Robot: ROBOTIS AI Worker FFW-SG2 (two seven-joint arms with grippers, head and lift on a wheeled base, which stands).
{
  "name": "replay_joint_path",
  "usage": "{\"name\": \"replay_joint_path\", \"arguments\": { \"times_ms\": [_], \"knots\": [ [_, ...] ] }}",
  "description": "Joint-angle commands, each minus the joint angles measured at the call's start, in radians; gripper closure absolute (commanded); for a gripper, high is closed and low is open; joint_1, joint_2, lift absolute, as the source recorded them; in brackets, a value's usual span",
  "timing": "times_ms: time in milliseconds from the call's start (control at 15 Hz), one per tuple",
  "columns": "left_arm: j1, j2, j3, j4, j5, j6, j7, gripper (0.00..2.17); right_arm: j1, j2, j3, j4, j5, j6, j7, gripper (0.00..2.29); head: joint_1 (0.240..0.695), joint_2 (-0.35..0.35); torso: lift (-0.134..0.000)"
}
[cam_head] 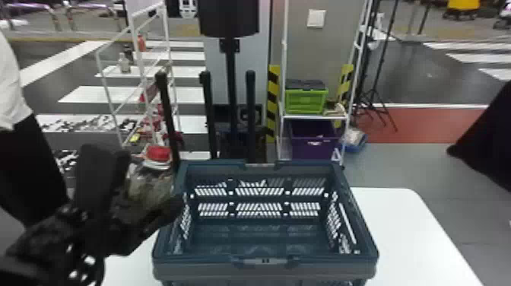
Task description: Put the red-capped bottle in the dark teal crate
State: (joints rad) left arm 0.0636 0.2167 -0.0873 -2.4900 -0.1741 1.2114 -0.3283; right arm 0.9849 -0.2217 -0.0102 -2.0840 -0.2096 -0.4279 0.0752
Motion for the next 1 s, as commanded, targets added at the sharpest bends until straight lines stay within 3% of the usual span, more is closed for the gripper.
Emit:
{"name": "replay_joint_path", "arguments": {
  "times_ms": [0, 133, 467, 600, 733, 933],
  "knots": [
    [-0.145, 0.004, -0.048, 0.135, -0.018, 0.015, -0.133, 1.78, 0.000, 0.008, -0.005, 0.002, 0.002, 0.001, 0.000, 0.15, 0.499, 0.000, 0.000],
    [-0.265, 0.015, -0.154, 0.270, -0.087, 0.012, -0.288, 1.78, 0.000, 0.015, -0.010, 0.007, 0.002, 0.001, 0.000, 0.15, 0.499, 0.000, 0.000],
    [-0.475, 0.015, -0.330, 0.626, -0.087, -0.132, -0.414, 1.78, 0.006, 0.024, -0.011, 0.012, 0.002, -0.005, 0.000, 0.15, 0.499, 0.000, 0.000],
    [-0.521, -0.013, -0.354, 0.763, -0.090, -0.163, -0.495, 1.78, 0.011, 0.025, -0.017, 0.012, 0.002, -0.008, 0.000, 0.15, 0.499, 0.000, 0.000],
    [-0.565, -0.033, -0.388, 0.904, -0.088, -0.264, -0.526, 1.78, 0.011, 0.025, -0.019, 0.018, 0.002, -0.015, 0.000, 0.15, 0.499, 0.000, 0.000],
    [-0.637, -0.086, -0.416, 1.137, -0.108, -0.424, -0.595, 1.78, 0.008, 0.031, -0.016, 0.022, 0.004, -0.015, 0.000, 0.15, 0.499, 0.000, 0.000]
  ]
}}
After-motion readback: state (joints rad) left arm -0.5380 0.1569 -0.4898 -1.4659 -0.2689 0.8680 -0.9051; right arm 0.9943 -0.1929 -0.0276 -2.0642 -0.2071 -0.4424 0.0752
